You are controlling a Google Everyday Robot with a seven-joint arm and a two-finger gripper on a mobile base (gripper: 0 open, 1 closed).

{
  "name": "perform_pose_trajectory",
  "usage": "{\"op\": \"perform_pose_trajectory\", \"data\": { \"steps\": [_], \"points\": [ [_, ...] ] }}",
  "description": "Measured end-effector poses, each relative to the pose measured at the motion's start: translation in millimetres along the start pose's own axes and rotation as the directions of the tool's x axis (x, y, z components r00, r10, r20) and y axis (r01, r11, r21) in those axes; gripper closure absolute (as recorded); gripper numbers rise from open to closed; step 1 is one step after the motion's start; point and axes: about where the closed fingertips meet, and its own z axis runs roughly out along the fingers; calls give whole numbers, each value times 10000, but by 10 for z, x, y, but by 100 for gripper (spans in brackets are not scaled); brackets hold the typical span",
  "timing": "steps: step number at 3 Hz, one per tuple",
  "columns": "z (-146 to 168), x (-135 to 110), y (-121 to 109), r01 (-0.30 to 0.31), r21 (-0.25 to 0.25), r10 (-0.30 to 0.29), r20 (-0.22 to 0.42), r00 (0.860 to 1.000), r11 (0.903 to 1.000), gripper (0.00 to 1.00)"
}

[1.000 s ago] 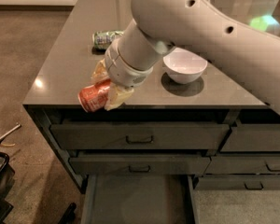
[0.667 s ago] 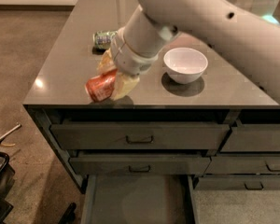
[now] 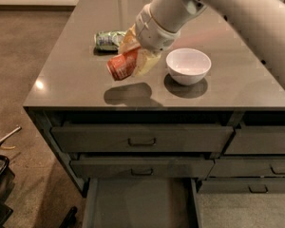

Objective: Pick coke can from bottom drawer and place on counter

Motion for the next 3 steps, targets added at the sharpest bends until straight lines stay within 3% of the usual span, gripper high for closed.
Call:
{"op": "perform_pose_trajectory", "data": {
  "steps": [2, 3],
  "points": [
    [72, 460, -301, -80, 976, 20, 607, 9982, 9952, 100],
    [70, 467, -308, -88, 997, 27, 618, 9981, 9950, 81]
  ]
}}
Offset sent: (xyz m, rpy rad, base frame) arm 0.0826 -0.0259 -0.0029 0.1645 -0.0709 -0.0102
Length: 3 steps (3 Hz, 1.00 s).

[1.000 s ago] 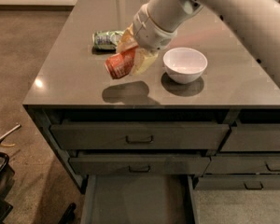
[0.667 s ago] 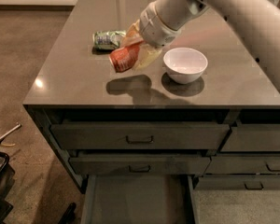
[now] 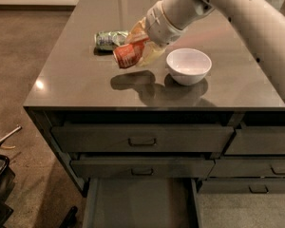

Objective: Pick coke can from bottom drawer and place on counter

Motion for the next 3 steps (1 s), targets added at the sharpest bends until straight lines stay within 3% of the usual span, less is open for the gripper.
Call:
{"op": "perform_pose_trajectory", "data": {
  "steps": [3],
  "points": [
    [88, 38, -9, 53, 195, -57, 227, 9997, 9998, 11]
  ]
}}
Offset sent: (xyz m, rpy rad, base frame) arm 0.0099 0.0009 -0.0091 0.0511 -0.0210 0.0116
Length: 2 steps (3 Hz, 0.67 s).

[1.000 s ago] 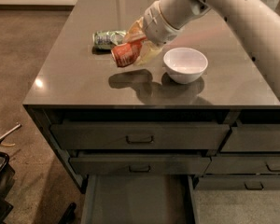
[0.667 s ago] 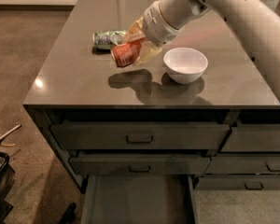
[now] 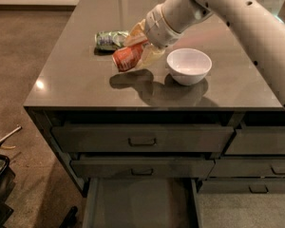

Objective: Pick coke can from bottom drawer and place on counter

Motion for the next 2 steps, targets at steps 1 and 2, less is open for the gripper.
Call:
{"op": "perform_pose_trajectory", "data": {
  "steps": [1, 2],
  "points": [
    [1, 0, 0, 0, -1, 0, 1, 10000, 10000, 0],
    [1, 0, 0, 0, -1, 0, 1, 10000, 10000, 0]
  ]
}}
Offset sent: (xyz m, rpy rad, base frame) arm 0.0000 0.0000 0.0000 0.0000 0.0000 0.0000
